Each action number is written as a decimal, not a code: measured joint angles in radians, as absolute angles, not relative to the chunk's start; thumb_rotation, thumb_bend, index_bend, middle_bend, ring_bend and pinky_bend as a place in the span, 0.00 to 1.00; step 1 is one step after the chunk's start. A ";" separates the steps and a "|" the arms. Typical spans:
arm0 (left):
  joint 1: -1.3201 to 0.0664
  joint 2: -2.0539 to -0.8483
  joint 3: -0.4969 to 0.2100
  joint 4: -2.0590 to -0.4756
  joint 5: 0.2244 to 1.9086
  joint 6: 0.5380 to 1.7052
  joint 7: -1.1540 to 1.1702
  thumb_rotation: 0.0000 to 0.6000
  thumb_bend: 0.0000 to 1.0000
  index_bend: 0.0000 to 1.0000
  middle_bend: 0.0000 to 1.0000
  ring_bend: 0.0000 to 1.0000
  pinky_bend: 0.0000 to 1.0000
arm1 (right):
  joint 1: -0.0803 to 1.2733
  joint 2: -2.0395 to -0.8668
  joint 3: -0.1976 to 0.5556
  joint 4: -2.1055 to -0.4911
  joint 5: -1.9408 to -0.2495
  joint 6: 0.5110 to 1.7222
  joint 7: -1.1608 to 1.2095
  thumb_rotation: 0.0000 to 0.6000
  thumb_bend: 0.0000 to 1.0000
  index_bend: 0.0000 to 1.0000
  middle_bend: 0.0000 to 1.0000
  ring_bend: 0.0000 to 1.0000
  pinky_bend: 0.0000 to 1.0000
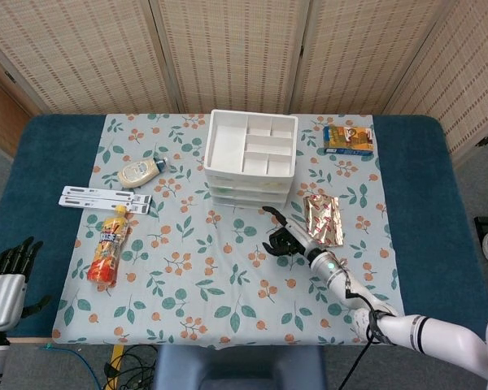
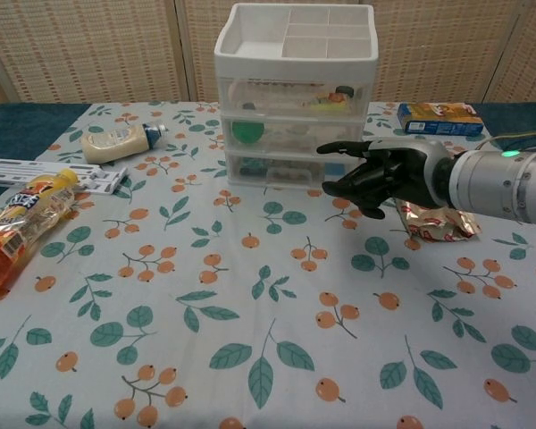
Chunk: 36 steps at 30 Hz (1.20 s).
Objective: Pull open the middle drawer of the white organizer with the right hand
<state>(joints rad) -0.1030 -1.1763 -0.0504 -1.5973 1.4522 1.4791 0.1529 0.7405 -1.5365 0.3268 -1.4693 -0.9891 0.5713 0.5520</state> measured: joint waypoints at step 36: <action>-0.108 -1.164 -0.064 -1.583 1.429 1.461 0.134 1.00 0.14 0.08 0.07 0.11 0.11 | 0.893 -1.775 0.469 -1.139 -0.940 0.415 0.633 1.00 0.48 0.00 0.86 0.89 0.80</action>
